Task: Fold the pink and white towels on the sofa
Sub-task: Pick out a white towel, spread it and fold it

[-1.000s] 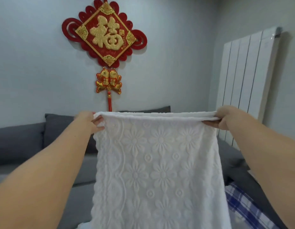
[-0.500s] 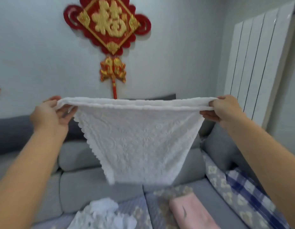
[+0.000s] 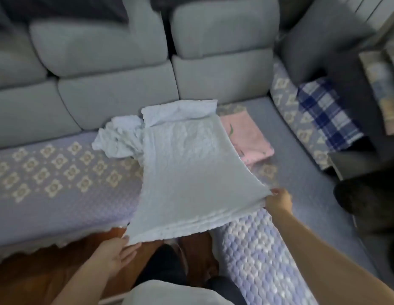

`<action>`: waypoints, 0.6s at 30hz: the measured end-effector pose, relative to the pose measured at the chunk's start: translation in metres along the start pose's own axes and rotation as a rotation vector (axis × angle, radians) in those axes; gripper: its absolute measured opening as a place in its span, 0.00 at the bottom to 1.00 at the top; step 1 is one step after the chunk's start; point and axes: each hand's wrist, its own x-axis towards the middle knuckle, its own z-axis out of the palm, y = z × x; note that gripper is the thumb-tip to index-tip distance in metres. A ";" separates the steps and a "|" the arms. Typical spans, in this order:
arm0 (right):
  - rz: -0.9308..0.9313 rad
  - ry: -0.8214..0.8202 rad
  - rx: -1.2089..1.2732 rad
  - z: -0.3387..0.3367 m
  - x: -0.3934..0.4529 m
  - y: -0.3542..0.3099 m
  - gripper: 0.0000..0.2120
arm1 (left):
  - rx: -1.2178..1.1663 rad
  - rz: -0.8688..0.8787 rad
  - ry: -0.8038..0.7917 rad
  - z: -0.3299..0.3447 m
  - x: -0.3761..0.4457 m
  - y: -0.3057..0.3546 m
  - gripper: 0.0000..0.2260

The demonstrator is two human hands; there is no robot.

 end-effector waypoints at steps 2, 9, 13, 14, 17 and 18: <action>0.108 -0.038 0.090 0.011 0.007 0.041 0.18 | 0.102 -0.048 0.038 0.003 0.013 -0.030 0.08; 0.224 -0.072 0.330 0.023 0.001 0.113 0.19 | 0.214 0.003 0.128 -0.004 0.035 -0.070 0.13; 0.237 -0.011 0.447 0.014 0.000 0.124 0.17 | 0.195 0.027 0.137 -0.016 0.036 -0.071 0.17; 0.231 -0.005 0.467 0.011 0.001 0.125 0.17 | 0.188 0.023 0.128 -0.018 0.036 -0.070 0.17; 0.166 0.010 0.457 0.005 0.007 0.123 0.18 | 0.146 0.044 0.119 -0.022 0.034 -0.066 0.15; 0.135 0.024 0.419 0.004 0.009 0.122 0.18 | 0.129 0.061 0.119 -0.022 0.033 -0.065 0.15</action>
